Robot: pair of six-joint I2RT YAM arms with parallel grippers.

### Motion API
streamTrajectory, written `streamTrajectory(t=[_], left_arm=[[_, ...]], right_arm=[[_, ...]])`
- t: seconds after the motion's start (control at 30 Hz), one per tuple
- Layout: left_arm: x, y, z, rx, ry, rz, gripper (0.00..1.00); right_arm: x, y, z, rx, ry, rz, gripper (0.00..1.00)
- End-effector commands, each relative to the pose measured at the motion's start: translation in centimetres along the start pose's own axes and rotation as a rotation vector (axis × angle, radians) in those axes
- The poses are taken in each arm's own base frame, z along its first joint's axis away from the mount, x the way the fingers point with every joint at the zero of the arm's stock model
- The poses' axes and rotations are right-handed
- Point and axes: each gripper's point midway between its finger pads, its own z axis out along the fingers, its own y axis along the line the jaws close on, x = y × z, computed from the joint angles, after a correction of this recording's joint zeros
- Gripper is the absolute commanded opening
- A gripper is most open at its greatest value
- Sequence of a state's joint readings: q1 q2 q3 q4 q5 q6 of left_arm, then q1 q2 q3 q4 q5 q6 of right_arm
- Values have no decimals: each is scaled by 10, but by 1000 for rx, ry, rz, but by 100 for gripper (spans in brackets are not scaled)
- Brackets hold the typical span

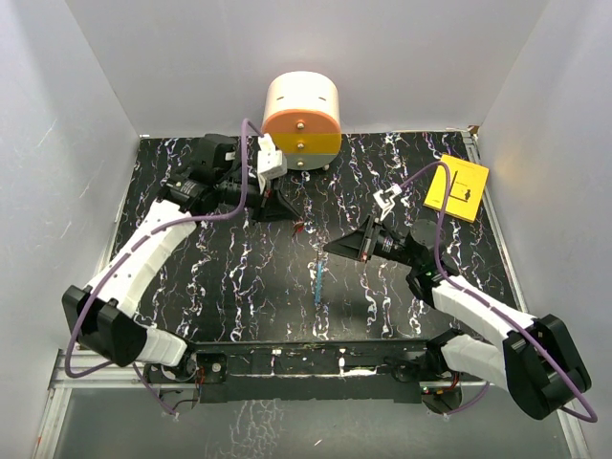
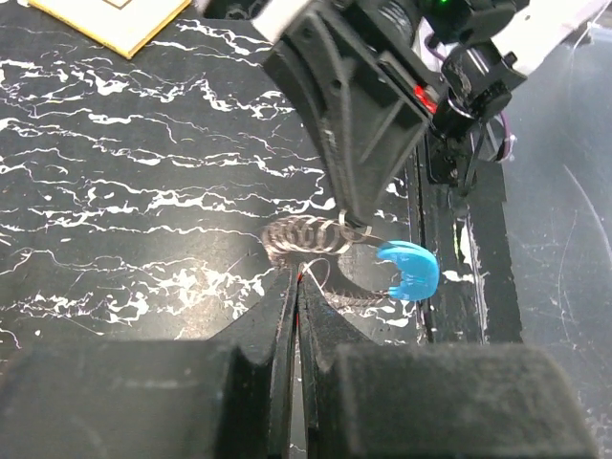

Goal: Put the keys on the keyring

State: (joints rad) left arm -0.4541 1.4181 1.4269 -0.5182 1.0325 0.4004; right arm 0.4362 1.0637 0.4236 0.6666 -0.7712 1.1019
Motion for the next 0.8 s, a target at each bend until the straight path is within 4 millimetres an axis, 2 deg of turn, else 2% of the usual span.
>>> streamTrajectory(t=[0.0, 0.2, 0.4, 0.5, 0.77], left_arm=[[4, -18, -3, 0, 11, 125, 0], [21, -3, 5, -59, 62, 163, 0], [26, 16, 9, -133, 99, 207, 0], [26, 14, 11, -128, 103, 216, 0], [32, -7, 19, -58, 123, 254, 0]], right_arm=[[-31, 29, 11, -56, -80, -50, 8], [-37, 30, 17, -36, -82, 7, 8], [-38, 39, 19, -46, -82, 46, 8], [-37, 37, 21, -39, -80, 68, 8], [-40, 43, 28, -60, -94, 106, 8]])
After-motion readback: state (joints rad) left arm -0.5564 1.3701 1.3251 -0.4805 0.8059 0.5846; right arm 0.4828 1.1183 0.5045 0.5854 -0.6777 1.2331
